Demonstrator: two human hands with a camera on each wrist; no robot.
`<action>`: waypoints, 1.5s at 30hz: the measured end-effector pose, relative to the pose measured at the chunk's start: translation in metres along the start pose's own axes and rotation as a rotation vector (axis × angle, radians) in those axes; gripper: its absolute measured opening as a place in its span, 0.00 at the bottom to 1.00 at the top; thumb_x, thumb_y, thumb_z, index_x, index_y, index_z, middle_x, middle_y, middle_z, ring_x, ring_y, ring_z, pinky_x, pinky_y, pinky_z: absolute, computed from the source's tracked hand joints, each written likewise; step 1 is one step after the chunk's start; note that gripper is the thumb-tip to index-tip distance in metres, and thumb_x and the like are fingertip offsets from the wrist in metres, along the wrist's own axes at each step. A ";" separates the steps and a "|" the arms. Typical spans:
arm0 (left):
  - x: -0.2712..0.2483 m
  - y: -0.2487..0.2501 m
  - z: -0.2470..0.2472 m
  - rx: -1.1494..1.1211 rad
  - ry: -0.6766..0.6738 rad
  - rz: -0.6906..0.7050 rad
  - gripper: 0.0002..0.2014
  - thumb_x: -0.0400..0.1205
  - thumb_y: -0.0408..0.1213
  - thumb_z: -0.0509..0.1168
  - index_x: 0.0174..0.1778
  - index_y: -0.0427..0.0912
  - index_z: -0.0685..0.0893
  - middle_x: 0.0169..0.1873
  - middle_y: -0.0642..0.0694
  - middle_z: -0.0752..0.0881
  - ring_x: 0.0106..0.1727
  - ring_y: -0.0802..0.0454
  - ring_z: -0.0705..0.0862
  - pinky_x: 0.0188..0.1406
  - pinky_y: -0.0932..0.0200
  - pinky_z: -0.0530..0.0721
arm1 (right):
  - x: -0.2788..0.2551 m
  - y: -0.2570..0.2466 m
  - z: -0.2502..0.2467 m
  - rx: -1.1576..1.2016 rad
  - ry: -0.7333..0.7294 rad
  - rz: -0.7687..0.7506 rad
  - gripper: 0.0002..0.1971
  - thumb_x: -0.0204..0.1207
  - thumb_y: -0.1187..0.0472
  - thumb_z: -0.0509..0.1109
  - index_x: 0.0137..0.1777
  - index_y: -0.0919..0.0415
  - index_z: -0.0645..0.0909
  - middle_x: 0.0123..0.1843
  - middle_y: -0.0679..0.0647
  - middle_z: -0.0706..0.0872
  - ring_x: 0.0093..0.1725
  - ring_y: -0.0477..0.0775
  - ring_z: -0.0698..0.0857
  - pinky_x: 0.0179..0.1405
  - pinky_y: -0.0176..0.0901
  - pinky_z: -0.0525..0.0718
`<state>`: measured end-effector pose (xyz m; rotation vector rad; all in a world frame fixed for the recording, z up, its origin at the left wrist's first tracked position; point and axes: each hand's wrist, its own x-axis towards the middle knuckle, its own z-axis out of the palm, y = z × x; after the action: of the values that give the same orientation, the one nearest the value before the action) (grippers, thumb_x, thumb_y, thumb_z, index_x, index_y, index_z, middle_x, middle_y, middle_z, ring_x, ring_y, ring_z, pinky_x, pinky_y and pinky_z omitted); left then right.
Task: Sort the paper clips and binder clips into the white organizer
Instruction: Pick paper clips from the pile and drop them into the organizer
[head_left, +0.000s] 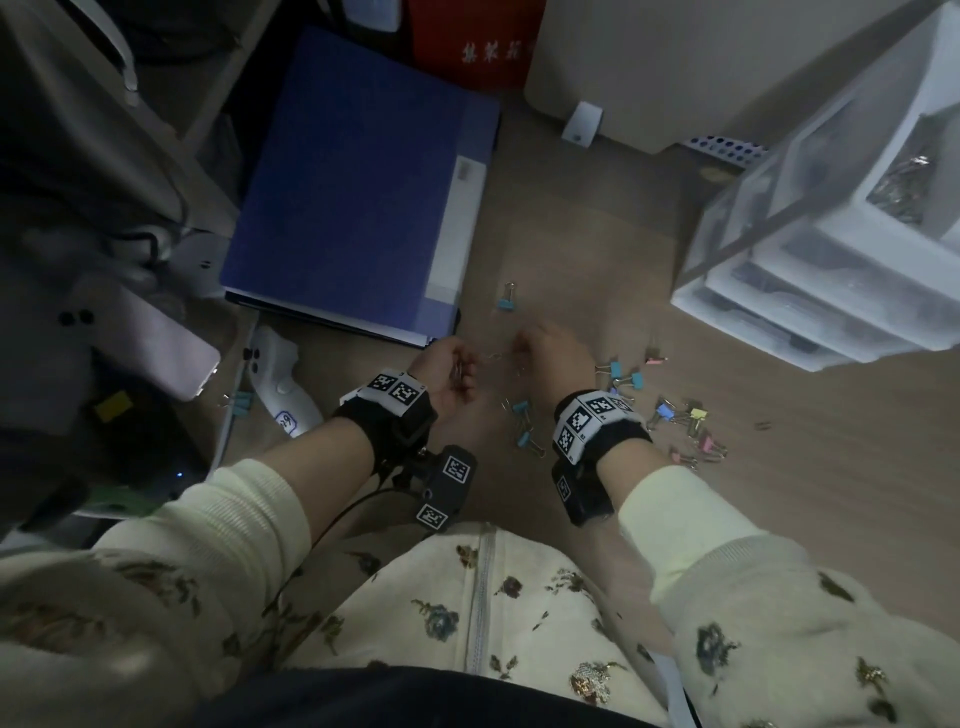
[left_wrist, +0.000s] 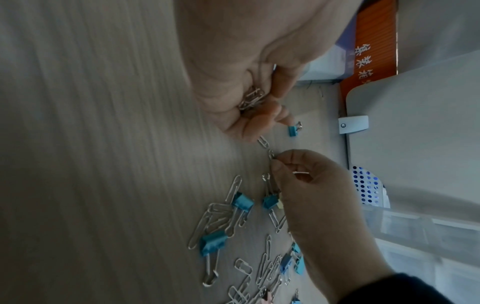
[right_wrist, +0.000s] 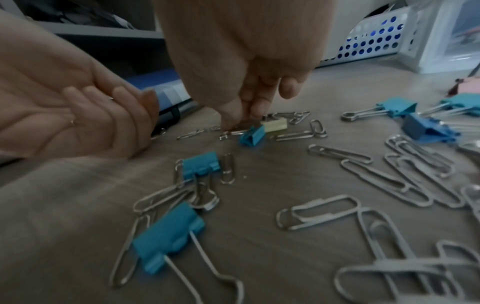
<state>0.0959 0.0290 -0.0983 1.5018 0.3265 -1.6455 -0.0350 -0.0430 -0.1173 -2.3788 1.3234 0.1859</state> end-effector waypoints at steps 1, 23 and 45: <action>0.001 0.000 0.000 0.006 0.001 0.001 0.16 0.84 0.36 0.54 0.29 0.39 0.75 0.18 0.48 0.71 0.21 0.56 0.66 0.16 0.69 0.65 | 0.001 0.000 0.000 -0.016 -0.007 -0.002 0.10 0.75 0.66 0.65 0.54 0.57 0.82 0.55 0.55 0.82 0.55 0.60 0.80 0.49 0.51 0.80; 0.001 0.002 -0.008 0.101 -0.030 -0.018 0.18 0.85 0.39 0.52 0.31 0.38 0.77 0.13 0.51 0.72 0.22 0.57 0.65 0.20 0.67 0.64 | -0.001 -0.027 -0.022 -0.127 -0.306 -0.056 0.15 0.79 0.66 0.61 0.64 0.55 0.78 0.64 0.56 0.80 0.60 0.63 0.82 0.55 0.52 0.79; -0.016 -0.021 0.018 0.093 -0.225 -0.040 0.14 0.85 0.32 0.53 0.34 0.40 0.76 0.19 0.47 0.79 0.16 0.56 0.77 0.15 0.69 0.75 | -0.071 -0.028 -0.028 0.271 -0.062 -0.122 0.13 0.78 0.62 0.63 0.61 0.51 0.81 0.59 0.50 0.82 0.58 0.55 0.81 0.51 0.50 0.80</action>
<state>0.0670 0.0350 -0.0867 1.3671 0.1594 -1.8635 -0.0521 0.0142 -0.0624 -2.1964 1.0957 0.0405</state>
